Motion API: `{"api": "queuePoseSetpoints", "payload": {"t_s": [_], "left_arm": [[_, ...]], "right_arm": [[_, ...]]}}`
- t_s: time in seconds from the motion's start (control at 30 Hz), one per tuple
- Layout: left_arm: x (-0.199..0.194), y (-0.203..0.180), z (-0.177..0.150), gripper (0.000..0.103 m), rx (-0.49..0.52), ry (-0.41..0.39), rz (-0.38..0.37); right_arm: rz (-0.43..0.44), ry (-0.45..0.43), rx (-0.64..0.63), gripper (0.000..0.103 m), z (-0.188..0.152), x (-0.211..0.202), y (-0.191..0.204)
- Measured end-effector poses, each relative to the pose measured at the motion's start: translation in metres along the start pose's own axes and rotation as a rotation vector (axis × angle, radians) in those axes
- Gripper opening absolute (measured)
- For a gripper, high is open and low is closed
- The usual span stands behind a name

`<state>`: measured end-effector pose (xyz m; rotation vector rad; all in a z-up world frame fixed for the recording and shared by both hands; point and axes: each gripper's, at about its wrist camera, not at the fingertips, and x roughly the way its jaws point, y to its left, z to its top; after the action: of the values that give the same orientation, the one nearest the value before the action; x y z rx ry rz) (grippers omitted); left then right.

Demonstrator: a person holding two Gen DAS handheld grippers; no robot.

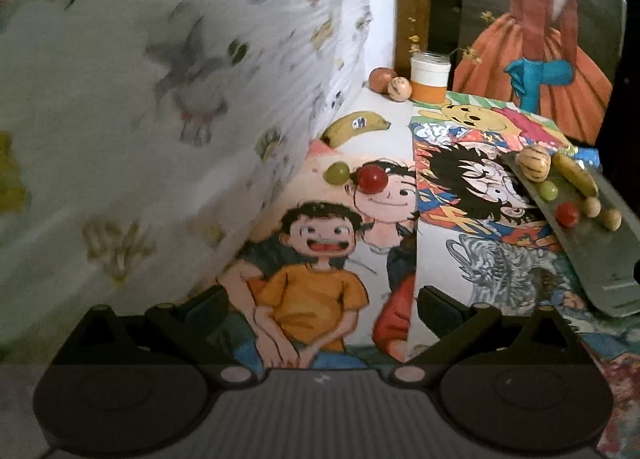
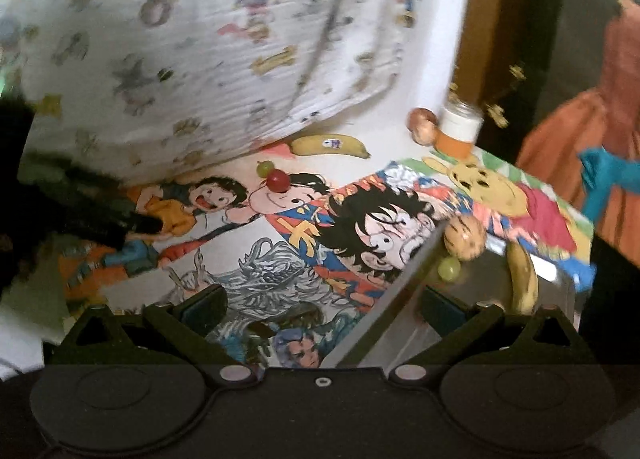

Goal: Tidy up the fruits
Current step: 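Withdraw both tools from the tray toward the fruits beside the banana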

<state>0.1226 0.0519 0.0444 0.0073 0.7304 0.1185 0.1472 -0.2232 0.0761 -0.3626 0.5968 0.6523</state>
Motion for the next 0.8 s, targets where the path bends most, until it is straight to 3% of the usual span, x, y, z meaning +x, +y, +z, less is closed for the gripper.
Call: {"api": "queuePoseSetpoints", "payload": {"t_s": [0.37, 0.5, 0.8], "left_arm": [[0.002, -0.037, 0.027, 0.103, 0.394, -0.111, 0.127], [0.011, -0.047, 0.032, 0.103, 0.502, -0.106, 0.164], [0.035, -0.056, 0.04, 0.103, 0.547, -0.056, 0.168]], "right_arm": [[0.08, -0.042, -0.306, 0.102, 0.016, 0.034, -0.031], [0.103, -0.066, -0.371, 0.102, 0.019, 0.044, -0.042], [0.111, -0.081, -0.393, 0.102, 0.022, 0.065, -0.065]]}}
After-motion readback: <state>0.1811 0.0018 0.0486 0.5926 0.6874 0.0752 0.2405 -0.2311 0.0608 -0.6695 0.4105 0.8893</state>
